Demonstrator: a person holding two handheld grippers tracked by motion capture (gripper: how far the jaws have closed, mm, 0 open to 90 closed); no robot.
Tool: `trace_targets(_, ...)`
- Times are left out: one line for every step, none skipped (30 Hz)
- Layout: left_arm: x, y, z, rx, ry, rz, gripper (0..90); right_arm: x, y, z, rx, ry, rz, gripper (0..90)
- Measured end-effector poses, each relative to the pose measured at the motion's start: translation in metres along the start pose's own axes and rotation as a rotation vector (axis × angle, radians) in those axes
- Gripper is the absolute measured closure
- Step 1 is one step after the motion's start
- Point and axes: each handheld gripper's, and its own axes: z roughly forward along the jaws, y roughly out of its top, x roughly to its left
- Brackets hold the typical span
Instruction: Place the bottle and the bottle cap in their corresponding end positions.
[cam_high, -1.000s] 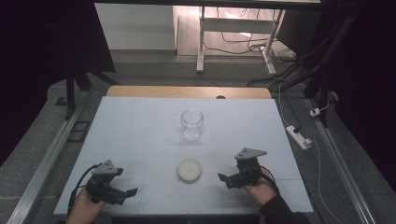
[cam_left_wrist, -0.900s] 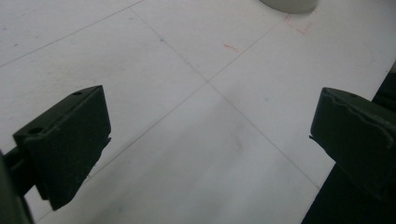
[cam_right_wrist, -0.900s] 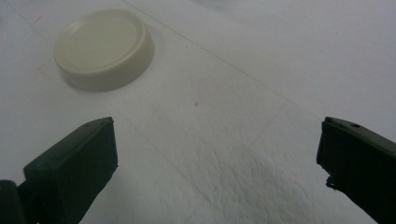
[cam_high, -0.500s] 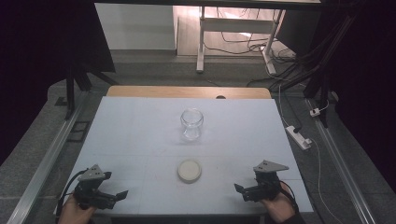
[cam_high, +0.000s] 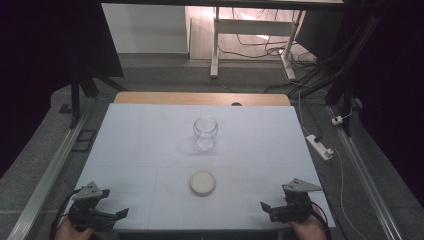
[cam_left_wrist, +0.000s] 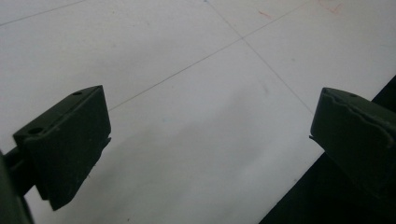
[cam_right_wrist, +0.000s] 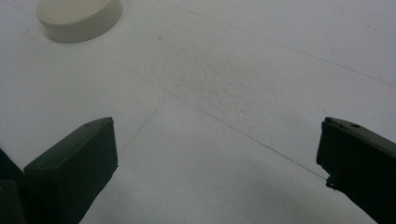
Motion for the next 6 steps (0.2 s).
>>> trace_targets(-0.0001, -0.0005, -0.0004, 0.0, 0.002, -0.002, 0.0, -0.0002, -0.0007, -0.001, -0.002, -0.001, 0.006, 0.0)
trace_targets(0.0, -0.0008, -0.0006, 0.0, 0.003, -0.004, 0.0, -0.001, -0.0013, -0.002, -0.001, -0.003, 0.006, 0.0)
trace_targets(0.0001, -0.0009, -0.0008, 0.0, 0.003, -0.004, 0.0, -0.0016, -0.0017, -0.0026, -0.002, -0.002, 0.01, 0.0)
trace_targets(0.0001, -0.0008, -0.0008, -0.001, 0.002, -0.004, 0.0, -0.0019, -0.0019, -0.0029, -0.004, -0.001, 0.017, 0.0)
trace_targets(0.0001, -0.0006, -0.0006, -0.001, 0.002, -0.004, 0.0, -0.0024, -0.0021, -0.0031, -0.006, 0.001, 0.019, 0.0)
trace_targets(-0.0001, -0.0003, -0.0003, -0.001, 0.001, -0.003, 0.0, -0.0027, -0.0022, -0.003, -0.005, 0.001, 0.017, 0.0)
